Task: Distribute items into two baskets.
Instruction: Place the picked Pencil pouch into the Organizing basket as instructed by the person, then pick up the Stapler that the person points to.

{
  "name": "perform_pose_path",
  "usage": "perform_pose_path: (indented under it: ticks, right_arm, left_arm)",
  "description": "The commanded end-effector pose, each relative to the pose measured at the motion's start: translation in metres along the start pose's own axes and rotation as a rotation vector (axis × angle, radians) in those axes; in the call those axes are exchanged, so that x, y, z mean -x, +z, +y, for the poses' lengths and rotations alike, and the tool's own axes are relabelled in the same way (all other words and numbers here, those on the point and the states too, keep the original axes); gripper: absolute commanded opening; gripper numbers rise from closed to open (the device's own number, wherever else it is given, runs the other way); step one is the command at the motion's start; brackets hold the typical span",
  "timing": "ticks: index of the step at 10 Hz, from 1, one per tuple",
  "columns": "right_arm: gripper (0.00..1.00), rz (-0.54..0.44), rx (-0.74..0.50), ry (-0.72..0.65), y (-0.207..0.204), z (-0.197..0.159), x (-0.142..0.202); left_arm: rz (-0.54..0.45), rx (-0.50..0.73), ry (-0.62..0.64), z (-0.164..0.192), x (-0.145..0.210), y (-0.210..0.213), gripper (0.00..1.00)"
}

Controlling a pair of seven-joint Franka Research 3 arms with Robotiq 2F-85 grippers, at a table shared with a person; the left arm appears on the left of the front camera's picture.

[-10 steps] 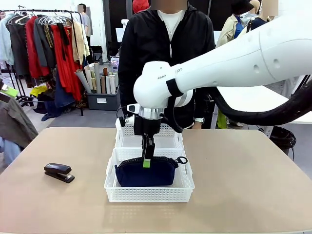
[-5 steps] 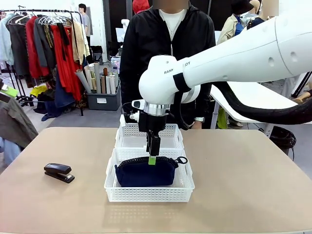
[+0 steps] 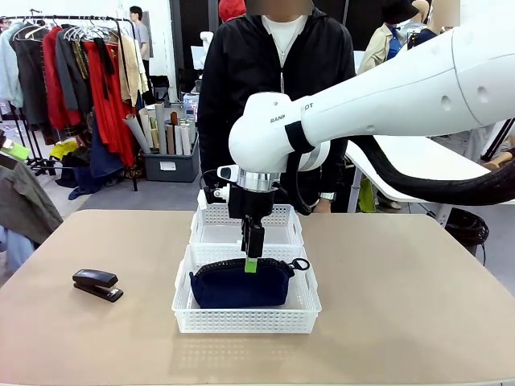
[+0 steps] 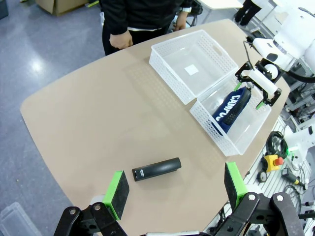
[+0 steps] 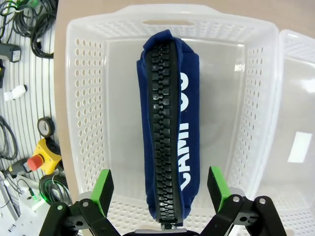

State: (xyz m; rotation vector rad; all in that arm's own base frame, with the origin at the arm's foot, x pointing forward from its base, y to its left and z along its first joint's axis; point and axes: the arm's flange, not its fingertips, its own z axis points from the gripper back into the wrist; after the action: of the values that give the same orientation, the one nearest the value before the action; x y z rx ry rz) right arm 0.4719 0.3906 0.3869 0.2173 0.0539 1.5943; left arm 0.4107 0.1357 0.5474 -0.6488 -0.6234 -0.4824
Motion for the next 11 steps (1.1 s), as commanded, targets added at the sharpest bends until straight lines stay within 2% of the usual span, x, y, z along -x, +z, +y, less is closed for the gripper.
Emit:
perform_pose_path:
  ticks: [1,11]
  right_arm:
    - [1.00,-0.001,0.003,-0.001,0.0020,0.0012,0.0005]
    - [1.00,-0.001,0.003,-0.001,0.0020,0.0012,0.0005]
  left_arm:
    - [-0.008,-0.001,-0.001,-0.0019,0.0001,-0.0004,1.00]
    - [-0.008,-0.001,-0.001,-0.0019,0.0001,-0.0004,1.00]
